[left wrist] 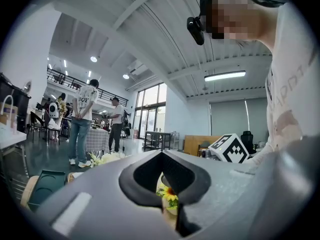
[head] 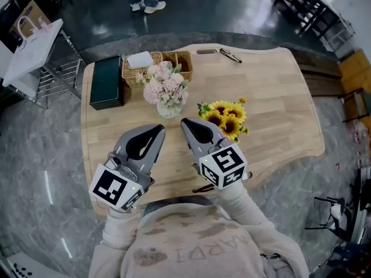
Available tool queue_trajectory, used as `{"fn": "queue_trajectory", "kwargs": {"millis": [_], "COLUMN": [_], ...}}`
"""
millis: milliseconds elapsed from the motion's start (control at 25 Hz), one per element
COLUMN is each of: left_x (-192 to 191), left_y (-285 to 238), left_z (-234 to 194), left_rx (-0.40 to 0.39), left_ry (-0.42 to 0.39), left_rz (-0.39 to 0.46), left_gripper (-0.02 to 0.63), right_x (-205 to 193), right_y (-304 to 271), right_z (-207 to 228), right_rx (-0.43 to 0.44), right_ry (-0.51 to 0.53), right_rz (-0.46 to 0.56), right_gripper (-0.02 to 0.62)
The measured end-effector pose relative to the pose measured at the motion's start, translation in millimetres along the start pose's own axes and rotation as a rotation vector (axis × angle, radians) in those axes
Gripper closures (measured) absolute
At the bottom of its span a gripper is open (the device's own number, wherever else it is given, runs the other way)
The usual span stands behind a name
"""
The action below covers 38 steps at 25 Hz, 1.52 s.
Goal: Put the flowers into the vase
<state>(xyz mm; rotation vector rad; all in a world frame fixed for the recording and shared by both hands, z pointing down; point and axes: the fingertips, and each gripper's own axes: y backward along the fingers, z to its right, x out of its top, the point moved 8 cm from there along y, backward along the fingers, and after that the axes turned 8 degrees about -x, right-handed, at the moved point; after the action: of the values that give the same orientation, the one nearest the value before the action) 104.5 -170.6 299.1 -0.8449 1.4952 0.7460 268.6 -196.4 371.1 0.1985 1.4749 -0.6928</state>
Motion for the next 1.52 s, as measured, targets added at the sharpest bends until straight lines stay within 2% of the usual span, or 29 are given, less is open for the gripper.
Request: {"fn": "queue_trajectory", "kwargs": {"millis": [200, 480, 800, 1080, 1520], "left_x": [5, 8, 10, 11, 13], "left_y": [2, 9, 20, 30, 38], "left_z": [21, 45, 64, 75, 84], "left_rx": [-0.017, -0.029, -0.026, -0.020, -0.018], "left_ry": [-0.016, -0.025, -0.042, -0.051, -0.061], "left_rz": [0.001, 0.007, 0.010, 0.006, 0.007], "left_gripper": [0.606, 0.606, 0.606, 0.606, 0.606], "right_x": [20, 40, 53, 48, 49], "right_y": [33, 74, 98, 107, 113], "right_z": [-23, -55, -71, -70, -80], "right_rx": [0.073, 0.155, 0.166, 0.172, 0.194], "right_ry": [0.025, 0.124, 0.164, 0.181, 0.171], "right_rz": [0.086, 0.178, 0.265, 0.228, 0.244], "right_gripper": [0.569, 0.569, 0.569, 0.571, 0.571]}}
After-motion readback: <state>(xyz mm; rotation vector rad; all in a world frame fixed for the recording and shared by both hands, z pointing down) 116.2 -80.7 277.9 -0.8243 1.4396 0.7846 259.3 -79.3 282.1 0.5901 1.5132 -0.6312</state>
